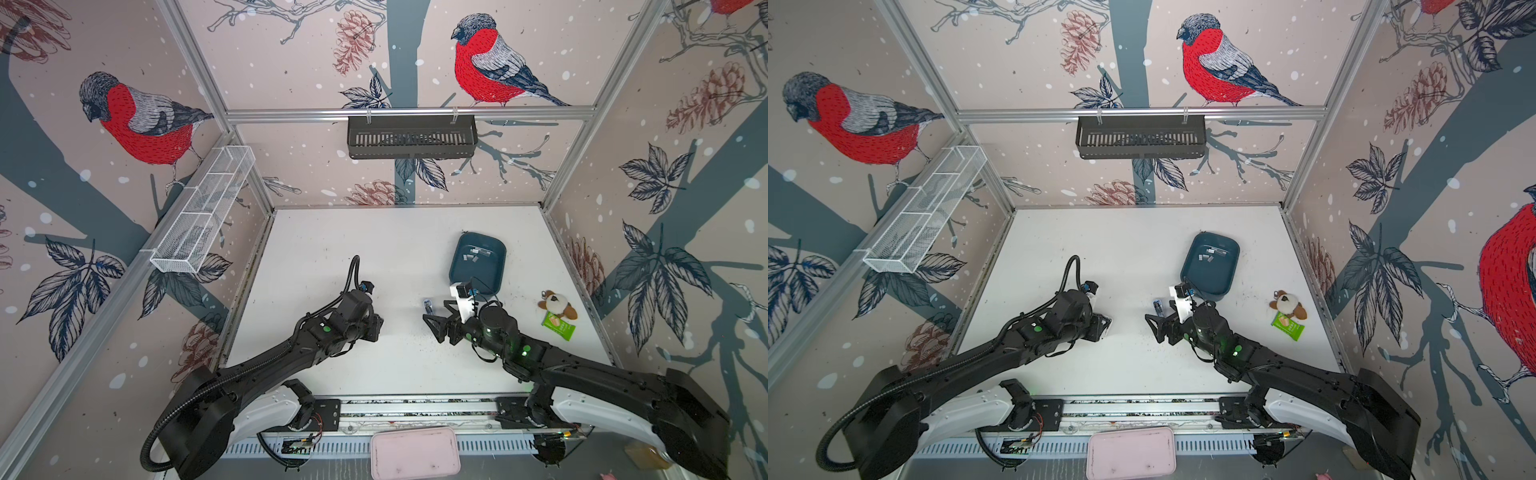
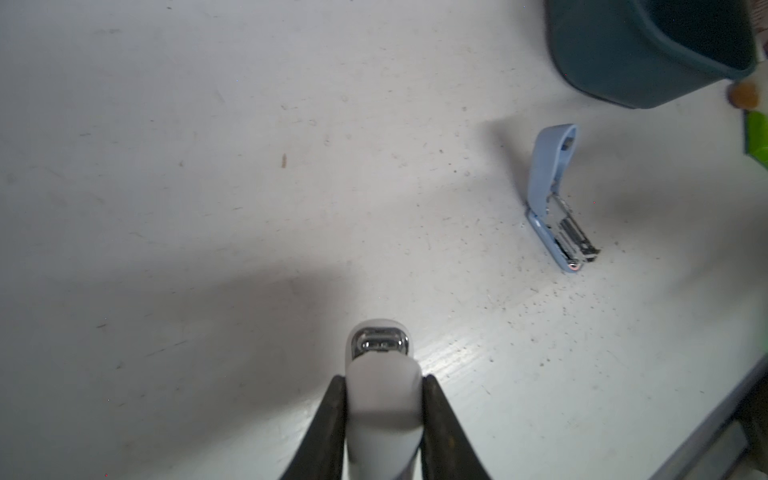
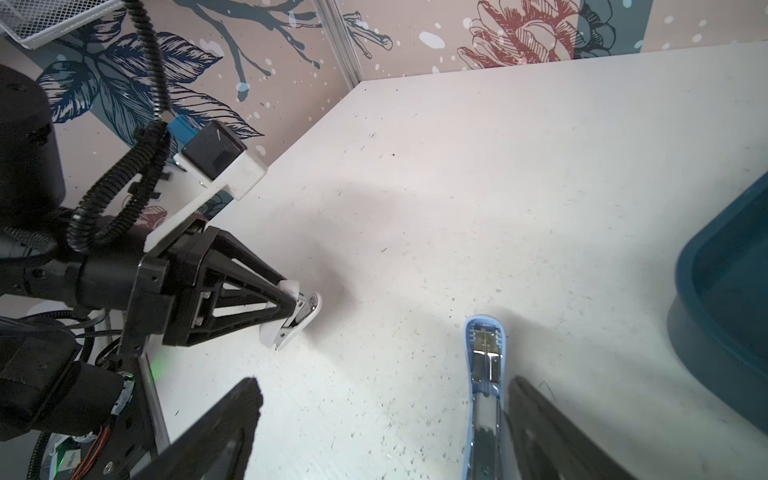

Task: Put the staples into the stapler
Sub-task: 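Lift the staple pack with the left gripper toward the open stapler, then carry the staple pack toward the right gripper while the right gripper rises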

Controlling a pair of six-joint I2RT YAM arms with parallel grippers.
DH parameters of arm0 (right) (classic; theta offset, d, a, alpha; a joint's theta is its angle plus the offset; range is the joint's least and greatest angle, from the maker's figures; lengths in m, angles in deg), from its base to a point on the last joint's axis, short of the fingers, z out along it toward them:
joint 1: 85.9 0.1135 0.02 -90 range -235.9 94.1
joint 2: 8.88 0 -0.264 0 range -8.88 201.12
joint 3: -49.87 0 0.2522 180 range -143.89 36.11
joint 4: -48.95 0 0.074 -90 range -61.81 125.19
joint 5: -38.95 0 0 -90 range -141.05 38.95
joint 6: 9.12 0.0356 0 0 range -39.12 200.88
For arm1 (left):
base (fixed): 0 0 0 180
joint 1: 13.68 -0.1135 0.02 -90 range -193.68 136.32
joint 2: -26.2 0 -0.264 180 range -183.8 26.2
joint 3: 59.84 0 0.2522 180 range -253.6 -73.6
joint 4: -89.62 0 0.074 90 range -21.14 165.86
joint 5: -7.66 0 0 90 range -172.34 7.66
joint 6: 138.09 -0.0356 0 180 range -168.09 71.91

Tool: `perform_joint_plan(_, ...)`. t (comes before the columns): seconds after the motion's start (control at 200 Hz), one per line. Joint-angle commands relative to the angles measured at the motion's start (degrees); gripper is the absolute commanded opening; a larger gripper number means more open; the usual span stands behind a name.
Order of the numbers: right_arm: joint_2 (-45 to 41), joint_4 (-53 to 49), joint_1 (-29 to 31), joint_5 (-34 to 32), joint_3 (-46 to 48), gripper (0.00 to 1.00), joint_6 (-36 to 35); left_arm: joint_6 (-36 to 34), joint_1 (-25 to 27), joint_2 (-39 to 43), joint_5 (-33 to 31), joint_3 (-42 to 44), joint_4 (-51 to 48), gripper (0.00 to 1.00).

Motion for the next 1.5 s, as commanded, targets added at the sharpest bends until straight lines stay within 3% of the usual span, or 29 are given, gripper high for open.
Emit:
perform_joint_plan(0.0,-0.6,-6.0,0.2,-2.3,-1.4,0.93,1.9,-1.3,0.4,1.6,7.1,0.5,5.6,0.28)
perform_joint_plan(0.325,-1.9,-9.5,0.2,-4.9,-2.1,0.94,7.6,-2.5,0.5,3.3,16.8,-0.6,10.4,0.28)
perform_joint_plan(0.856,-0.6,-18.6,0.2,-6.1,-9.2,0.94,12.3,-2.7,0.6,3.2,25.4,0.0,19.5,0.29)
perform_joint_plan(1.496,5.1,-14.9,2.4,-1.9,-12.3,0.94,12.2,-3.6,0.6,4.4,26.1,-0.4,18.7,0.29)
